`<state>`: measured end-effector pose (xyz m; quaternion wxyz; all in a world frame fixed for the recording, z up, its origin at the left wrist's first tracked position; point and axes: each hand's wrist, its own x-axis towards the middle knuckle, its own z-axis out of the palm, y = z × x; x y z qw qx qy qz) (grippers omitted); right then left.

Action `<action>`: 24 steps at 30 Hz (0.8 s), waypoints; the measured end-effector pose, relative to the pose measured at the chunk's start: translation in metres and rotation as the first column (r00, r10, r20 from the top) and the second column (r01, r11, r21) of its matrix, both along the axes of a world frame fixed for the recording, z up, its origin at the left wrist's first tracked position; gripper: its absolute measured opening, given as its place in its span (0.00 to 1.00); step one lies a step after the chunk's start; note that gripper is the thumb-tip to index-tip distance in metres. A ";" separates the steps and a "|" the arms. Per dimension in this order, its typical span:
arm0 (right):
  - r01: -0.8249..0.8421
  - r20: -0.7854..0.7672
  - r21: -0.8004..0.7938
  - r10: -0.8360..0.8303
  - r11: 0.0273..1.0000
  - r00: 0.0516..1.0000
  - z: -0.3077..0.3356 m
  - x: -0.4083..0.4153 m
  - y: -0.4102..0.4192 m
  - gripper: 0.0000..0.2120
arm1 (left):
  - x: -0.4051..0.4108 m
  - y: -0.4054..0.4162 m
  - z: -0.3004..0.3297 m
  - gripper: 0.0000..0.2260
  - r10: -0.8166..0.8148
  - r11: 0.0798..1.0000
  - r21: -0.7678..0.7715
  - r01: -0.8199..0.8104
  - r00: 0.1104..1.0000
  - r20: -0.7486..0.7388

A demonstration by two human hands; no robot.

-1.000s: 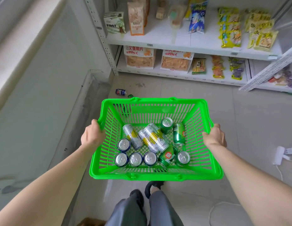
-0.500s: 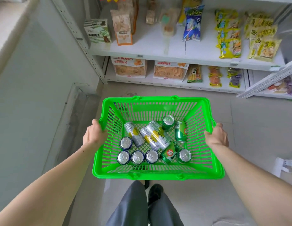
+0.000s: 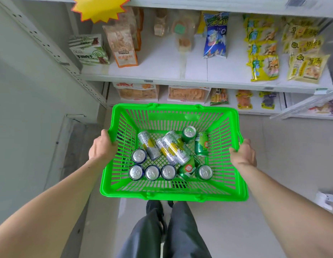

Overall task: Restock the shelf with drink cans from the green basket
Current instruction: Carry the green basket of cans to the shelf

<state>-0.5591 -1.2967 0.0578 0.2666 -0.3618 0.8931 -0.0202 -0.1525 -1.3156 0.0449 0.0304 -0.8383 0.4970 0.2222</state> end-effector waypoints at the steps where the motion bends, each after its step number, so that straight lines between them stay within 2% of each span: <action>1: -0.004 0.002 0.008 0.004 1.000 1.000 -0.003 -0.002 -0.011 0.19 | -0.002 -0.009 -0.002 0.12 0.007 1.000 0.003 -0.007 1.000 0.002; 13: -0.017 -0.017 0.067 0.018 0.998 1.000 -0.041 -0.008 -0.116 0.19 | -0.009 -0.103 -0.042 0.14 0.016 0.999 0.049 -0.014 1.000 -0.026; 24: 0.009 -0.014 0.053 -0.008 0.999 1.000 -0.147 -0.013 -0.159 0.19 | -0.014 -0.162 -0.139 0.14 -0.037 0.999 0.020 0.037 0.999 -0.025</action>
